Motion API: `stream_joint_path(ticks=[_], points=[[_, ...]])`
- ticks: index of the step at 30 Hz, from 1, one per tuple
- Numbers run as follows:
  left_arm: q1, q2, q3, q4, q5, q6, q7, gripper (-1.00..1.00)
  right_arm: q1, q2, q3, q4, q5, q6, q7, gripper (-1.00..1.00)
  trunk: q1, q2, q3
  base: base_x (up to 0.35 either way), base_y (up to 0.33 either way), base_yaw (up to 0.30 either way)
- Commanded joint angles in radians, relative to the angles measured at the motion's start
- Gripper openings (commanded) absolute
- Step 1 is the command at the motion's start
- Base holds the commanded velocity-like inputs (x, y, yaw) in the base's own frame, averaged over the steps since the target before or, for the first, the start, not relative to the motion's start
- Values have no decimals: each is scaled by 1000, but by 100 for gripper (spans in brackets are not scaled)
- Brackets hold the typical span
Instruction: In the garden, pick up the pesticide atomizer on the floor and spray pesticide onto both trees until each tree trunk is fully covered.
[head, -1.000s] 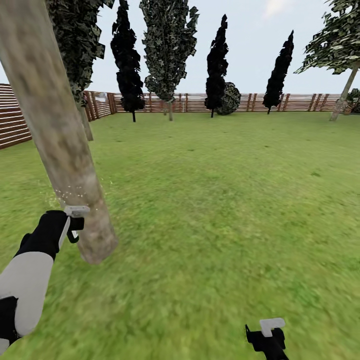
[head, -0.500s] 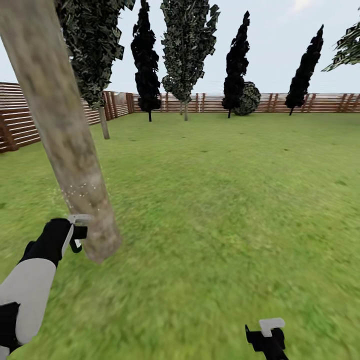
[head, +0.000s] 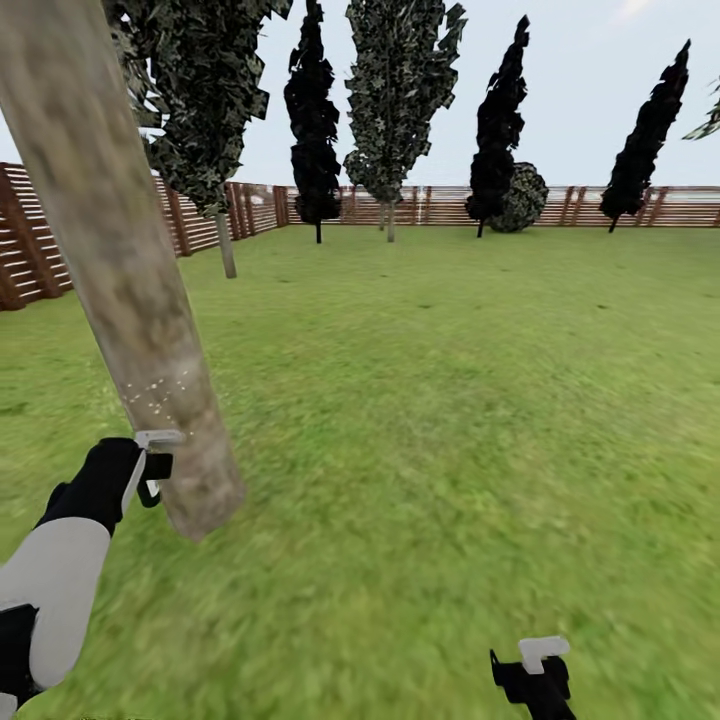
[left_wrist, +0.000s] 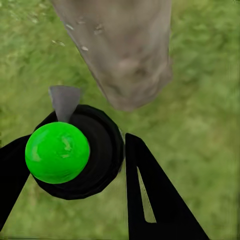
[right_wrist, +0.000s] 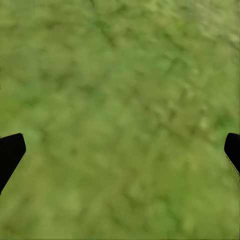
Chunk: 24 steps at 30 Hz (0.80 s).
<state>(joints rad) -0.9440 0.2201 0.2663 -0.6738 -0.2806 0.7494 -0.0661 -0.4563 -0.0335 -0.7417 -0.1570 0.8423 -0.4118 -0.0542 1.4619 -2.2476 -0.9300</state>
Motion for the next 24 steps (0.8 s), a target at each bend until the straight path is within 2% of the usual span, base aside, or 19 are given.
stream_joint_path(ticks=[1,3,4,6,7,9,12,13,15,19,24], points=[[-1,2,5,-1,-10,4,-7,-100,-1,0,-5,2,11,-4,-6,100,0,0,-1,160,-235,276],[2,14,11,-1,-12,5,-7,-100,-1,0,-5,2,11,-4,-6,100,0,0,-1,95,-254,276],[15,25,15,-1,-14,4,-8,-100,-1,0,-5,2,11,-4,-6,100,0,0,-1,34,-266,276],[41,63,20,-2,-13,4,-13,-100,-1,0,-5,2,11,-4,-6,100,0,0,-1,13,-271,276],[43,67,19,-2,-12,3,-14,-100,-1,0,-5,2,11,-4,-6,100,0,0,-1,36,-273,275],[47,60,17,-1,-9,3,-13,-100,-1,0,-5,2,11,-4,-5,100,0,0,-1,117,-260,140],[48,1,15,-1,-11,2,-6,-100,-1,-2,-5,2,11,-3,-5,100,0,0,-1,210,-216,17],[48,-3,15,-2,-11,2,-6,-100,-1,-2,-5,2,11,-4,-5,100,0,0,-1,234,-200,2],[48,-2,19,-3,-10,2,-8,-100,-1,-2,-5,2,11,-3,-6,100,0,0,-1,236,-198,1],[82,36,21,-3,-17,2,-8,-100,-1,-1,-5,2,11,-4,-6,100,0,0,-1,191,-123,10],[104,31,20,-4,-9,-4,-13,-100,-1,0,-5,2,11,-4,-6,100,0,0,-1,12,-6,230]])
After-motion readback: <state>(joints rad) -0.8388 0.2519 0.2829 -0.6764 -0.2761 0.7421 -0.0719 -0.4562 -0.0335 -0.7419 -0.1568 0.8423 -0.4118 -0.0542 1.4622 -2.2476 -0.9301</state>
